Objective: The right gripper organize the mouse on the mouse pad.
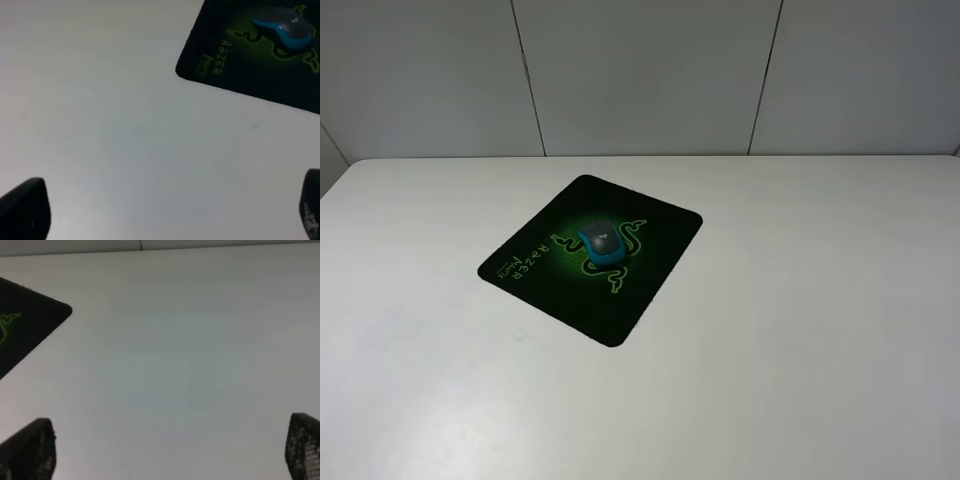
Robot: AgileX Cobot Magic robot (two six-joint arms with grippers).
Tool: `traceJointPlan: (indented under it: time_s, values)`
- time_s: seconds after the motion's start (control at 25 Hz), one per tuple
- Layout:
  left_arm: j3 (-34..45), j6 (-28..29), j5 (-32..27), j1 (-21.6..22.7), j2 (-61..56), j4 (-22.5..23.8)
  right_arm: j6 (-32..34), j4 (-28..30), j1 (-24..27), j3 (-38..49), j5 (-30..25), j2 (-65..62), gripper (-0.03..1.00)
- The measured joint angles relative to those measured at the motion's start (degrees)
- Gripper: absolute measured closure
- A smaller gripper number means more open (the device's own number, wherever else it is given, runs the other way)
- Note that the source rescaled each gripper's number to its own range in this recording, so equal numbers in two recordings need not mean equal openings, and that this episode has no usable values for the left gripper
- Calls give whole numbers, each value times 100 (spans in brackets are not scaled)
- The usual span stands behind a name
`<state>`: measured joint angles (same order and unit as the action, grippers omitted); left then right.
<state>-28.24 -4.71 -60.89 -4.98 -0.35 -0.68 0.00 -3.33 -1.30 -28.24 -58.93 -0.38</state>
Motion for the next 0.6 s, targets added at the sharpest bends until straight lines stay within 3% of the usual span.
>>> traceJointPlan:
  time_s: [0.6]
  values:
    - [0,0,0,0,0,-11,0,0,0,0,0,0,-3]
